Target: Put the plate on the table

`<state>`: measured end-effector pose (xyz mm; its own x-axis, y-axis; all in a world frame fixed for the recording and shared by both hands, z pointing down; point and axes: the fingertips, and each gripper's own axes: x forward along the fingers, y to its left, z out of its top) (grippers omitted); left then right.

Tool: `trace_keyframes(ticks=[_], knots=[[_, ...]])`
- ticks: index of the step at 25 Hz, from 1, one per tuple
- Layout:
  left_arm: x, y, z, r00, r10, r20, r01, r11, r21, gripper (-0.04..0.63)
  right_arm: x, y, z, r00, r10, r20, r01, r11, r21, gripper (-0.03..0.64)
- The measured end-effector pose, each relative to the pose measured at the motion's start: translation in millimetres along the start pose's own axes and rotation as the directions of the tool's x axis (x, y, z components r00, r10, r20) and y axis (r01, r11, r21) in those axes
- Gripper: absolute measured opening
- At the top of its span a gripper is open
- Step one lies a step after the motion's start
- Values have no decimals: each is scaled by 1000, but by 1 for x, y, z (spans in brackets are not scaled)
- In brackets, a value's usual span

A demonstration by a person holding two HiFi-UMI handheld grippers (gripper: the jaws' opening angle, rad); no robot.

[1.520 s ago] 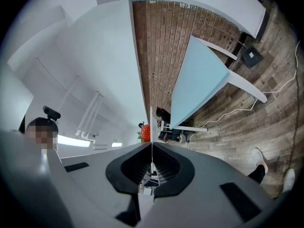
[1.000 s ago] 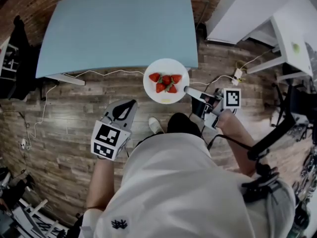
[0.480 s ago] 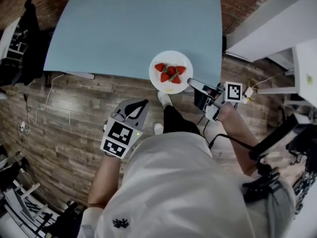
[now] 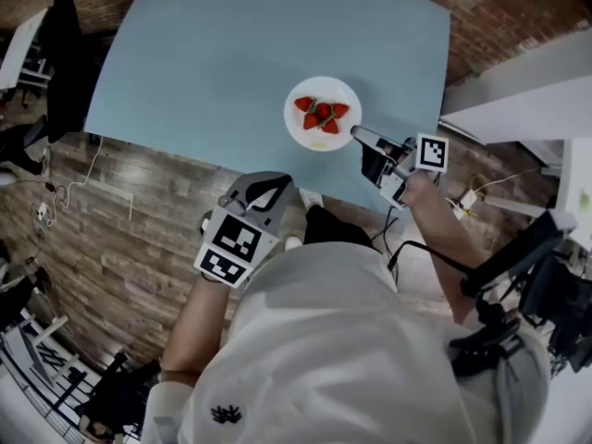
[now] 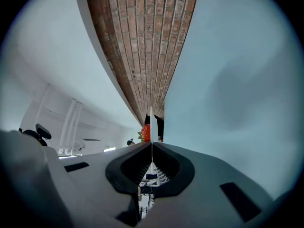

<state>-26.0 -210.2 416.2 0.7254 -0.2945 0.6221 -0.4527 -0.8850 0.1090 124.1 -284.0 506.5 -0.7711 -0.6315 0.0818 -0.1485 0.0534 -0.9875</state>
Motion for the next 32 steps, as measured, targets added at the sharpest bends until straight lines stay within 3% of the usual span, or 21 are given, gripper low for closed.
trace_keyframes(ticks=[7,14,24,32], knots=[[27,33,17,999,31,-31,-32,998,-51,2,40,-32,64,1000,-13,-17,14,999,40,14],[38,89,53,997,53,-54,-60,990,-131,2,101,-63,134,993,-108,-49,113,988,102,14],[56,73,14,992,81,-93,-98,976,-193,2,115,-129,152,990,-138,1,136,981,138,14],[51,66,2,991,88,-99,-108,969,-221,2,119,-156,158,972,-237,7,233,961,146,14]])
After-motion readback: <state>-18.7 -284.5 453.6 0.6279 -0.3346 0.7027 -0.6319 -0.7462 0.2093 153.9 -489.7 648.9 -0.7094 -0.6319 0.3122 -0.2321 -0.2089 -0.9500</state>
